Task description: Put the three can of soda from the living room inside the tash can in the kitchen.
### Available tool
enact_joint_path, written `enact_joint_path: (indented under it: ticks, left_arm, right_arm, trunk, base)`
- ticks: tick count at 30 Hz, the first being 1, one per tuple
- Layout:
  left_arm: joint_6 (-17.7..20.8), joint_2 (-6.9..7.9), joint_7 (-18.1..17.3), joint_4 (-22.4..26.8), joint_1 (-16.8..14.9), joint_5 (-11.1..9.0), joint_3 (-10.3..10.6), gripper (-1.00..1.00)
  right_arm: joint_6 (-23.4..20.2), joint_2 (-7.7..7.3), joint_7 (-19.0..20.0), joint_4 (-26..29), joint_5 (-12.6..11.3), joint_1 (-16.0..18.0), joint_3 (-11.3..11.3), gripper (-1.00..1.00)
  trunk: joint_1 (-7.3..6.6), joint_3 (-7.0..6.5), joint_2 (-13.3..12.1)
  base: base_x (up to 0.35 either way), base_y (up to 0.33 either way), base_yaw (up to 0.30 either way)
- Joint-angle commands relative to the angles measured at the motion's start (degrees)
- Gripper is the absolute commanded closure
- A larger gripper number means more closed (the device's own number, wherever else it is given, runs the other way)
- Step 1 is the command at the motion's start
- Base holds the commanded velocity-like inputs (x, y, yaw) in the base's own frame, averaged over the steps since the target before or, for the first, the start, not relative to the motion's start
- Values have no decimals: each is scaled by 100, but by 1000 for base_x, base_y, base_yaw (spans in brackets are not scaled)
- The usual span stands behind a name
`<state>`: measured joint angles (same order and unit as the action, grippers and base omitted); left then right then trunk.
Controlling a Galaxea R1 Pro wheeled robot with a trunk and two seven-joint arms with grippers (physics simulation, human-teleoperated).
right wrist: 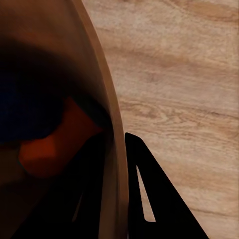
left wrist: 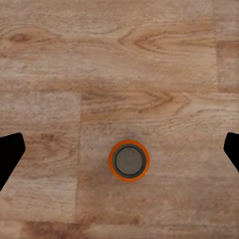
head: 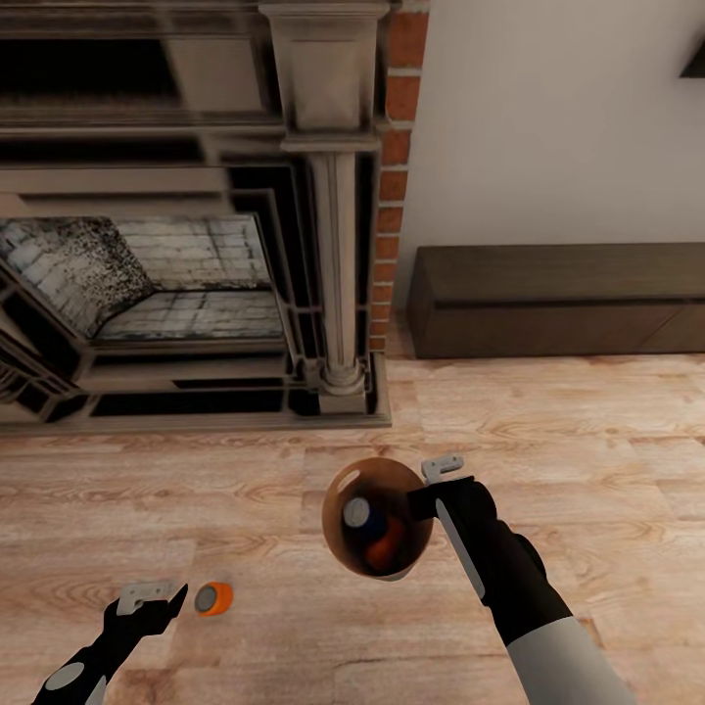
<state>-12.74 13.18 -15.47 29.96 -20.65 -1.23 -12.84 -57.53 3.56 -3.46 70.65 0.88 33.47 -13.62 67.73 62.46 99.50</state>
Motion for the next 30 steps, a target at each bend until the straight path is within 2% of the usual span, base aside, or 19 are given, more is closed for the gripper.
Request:
enact_joint_path:
  ticks: [1,30]
  left_arm:
    - [0,0,0,0,0,0,0,-100]
    - [-7,0,0,1,0,0,-8,-100]
  right_arm:
    - [5,1,20,1,-97,2,0,100]
    - [5,5,20,1,-97,2,-3,100]
  trunk:
    - [22,18,42]
    - [659,717,1205]
  base:
    - [0,0,0]
    - [0,0,0]
